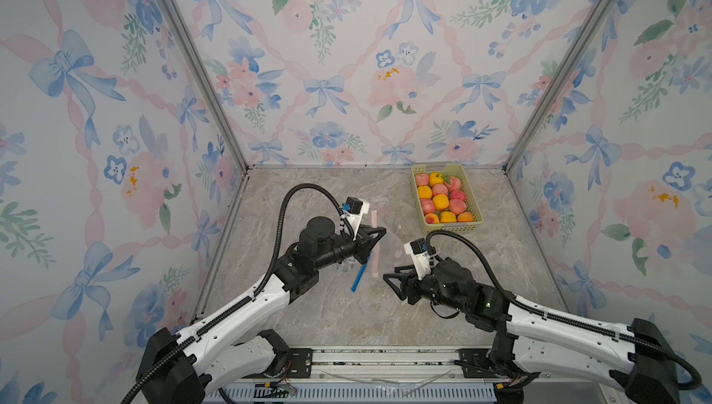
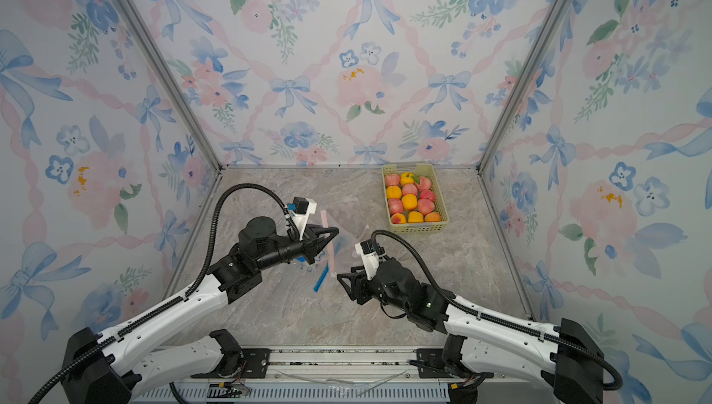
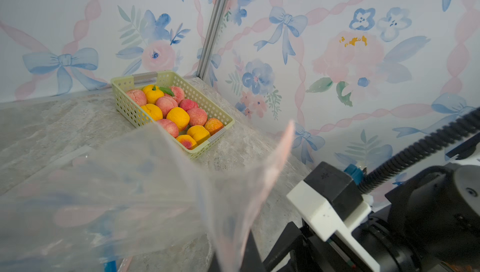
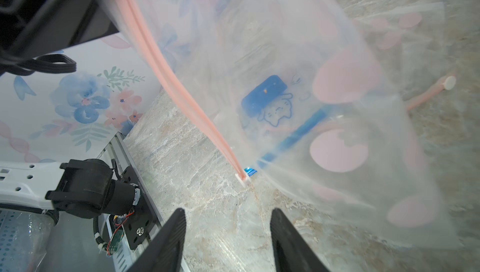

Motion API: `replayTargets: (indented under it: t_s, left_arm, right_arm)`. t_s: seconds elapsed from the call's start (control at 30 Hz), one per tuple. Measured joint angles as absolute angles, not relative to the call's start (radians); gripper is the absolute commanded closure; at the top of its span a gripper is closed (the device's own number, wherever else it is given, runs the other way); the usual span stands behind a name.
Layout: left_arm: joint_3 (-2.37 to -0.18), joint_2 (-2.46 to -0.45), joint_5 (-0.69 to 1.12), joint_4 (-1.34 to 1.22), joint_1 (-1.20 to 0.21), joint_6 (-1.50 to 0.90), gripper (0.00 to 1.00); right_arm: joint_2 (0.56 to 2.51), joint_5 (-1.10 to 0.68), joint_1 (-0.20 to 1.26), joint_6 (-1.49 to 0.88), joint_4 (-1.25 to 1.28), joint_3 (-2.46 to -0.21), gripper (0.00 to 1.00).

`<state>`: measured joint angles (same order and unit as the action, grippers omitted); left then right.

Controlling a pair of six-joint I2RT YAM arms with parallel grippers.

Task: Place the peach in a zip-top bag and seal the zipper
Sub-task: Open the zipper of the food storage bag at the center of the board.

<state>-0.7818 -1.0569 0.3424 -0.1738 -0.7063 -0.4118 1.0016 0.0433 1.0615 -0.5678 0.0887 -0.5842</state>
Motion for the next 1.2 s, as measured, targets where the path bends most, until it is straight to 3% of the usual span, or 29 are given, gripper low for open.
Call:
replayTargets:
  t_s: [0.57, 1.0, 1.2]
  left_arm:
    - [-0.782, -1.111, 0.614, -0.188, -0.661, -0.531, 1.0]
    - [-0.782, -1.123, 0.665, -0.198, -0.652, -0.56, 1.0]
    - [-0.782, -1.122, 0.674, -0.204, -0.651, -0.562, 1.0]
  right_arm:
    - [0.993, -0.159, 0.968, -0.565, 0.247, -0.587, 0.47]
    - [1.003, -0.207, 0.944, -0.572, 0.298, -0.561, 0.68]
    - [0.997, -0.255, 0.92, -0.585, 0.339, -0.54, 0.72]
